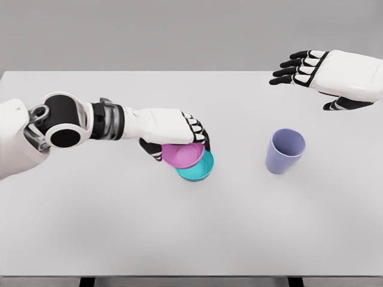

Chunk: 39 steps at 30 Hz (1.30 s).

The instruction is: Stacking bowl and cup with both arms

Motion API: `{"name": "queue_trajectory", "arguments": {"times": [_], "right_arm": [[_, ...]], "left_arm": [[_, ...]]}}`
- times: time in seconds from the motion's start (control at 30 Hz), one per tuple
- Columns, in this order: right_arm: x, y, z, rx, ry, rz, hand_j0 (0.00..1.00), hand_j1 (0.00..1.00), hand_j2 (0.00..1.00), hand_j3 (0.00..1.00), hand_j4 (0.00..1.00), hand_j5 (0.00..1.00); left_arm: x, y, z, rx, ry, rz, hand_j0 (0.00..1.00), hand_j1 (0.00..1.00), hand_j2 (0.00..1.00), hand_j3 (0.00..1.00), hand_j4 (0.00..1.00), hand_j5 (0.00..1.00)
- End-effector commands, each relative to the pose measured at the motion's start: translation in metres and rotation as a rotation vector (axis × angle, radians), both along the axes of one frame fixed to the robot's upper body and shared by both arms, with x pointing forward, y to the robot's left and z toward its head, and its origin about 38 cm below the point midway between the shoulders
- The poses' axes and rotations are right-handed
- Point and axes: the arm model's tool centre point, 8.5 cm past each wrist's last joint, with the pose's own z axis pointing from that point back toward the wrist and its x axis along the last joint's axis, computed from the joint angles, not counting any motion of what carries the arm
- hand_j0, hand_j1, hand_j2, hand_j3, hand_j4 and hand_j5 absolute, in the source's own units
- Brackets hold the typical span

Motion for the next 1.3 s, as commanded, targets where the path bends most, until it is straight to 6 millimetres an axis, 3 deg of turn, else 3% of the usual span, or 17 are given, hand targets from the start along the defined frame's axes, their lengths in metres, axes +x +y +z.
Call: {"name": "queue_trajectory", "arguments": {"times": [0.0, 0.27, 1.0, 1.27], "right_arm": [[0.0, -0.001, 0.001, 0.004, 0.002, -0.002, 1.0, 1.0, 1.0, 1.0, 1.0, 1.0], [0.0, -0.001, 0.0, 0.004, 0.003, -0.002, 1.0, 1.0, 1.0, 1.0, 1.0, 1.0], [0.0, -0.001, 0.002, 0.002, -0.001, -0.004, 1.0, 1.0, 1.0, 1.0, 1.0, 1.0], [-0.001, -0.006, 0.005, -0.015, -0.004, -0.015, 1.0, 1.0, 1.0, 1.0, 1.0, 1.0]], "left_arm": [[0.001, -0.002, -0.001, 0.002, -0.006, 0.0, 0.68, 0.68, 0.68, 0.68, 0.68, 0.68], [-0.002, -0.019, -0.004, -0.001, -0.02, -0.029, 0.68, 0.68, 0.68, 0.68, 0.68, 0.68], [0.007, -0.018, -0.025, 0.013, 0.015, 0.006, 0.69, 0.69, 0.69, 0.69, 0.69, 0.69], [0.006, -0.016, -0.029, 0.016, 0.021, 0.007, 0.74, 0.74, 0.74, 0.74, 0.74, 0.74]]}}
